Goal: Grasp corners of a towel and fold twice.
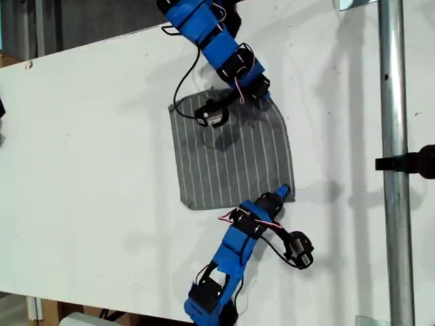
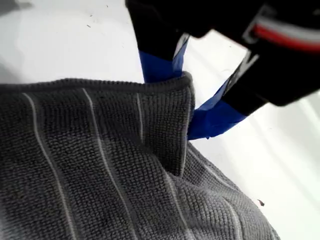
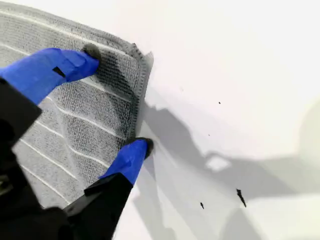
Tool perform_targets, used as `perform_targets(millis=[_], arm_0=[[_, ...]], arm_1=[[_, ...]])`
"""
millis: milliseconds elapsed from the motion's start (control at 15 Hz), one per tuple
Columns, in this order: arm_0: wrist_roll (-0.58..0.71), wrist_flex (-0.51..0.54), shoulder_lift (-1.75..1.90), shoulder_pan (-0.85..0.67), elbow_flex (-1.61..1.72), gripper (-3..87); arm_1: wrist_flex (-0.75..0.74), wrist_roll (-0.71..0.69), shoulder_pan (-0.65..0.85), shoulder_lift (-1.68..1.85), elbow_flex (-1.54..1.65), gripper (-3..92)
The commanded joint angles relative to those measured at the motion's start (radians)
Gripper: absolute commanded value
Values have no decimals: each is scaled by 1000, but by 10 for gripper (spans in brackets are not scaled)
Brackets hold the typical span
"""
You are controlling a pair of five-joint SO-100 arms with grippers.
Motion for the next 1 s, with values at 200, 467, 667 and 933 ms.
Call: perform_targets(millis=[200, 467, 667, 933], arm_0=[[-89, 74, -166, -21, -14, 108], [-121, 129, -215, -26, -15, -29], [-146, 247, -120, 14, -17, -30], [-115, 324, 83, 81, -6, -30]], arm_1=[[-14, -17, 11, 54, -3, -1], [-15, -21, 14, 66, -3, -1], [-15, -35, 20, 84, -6, -1], [-143, -95, -21, 49, -106, -1]])
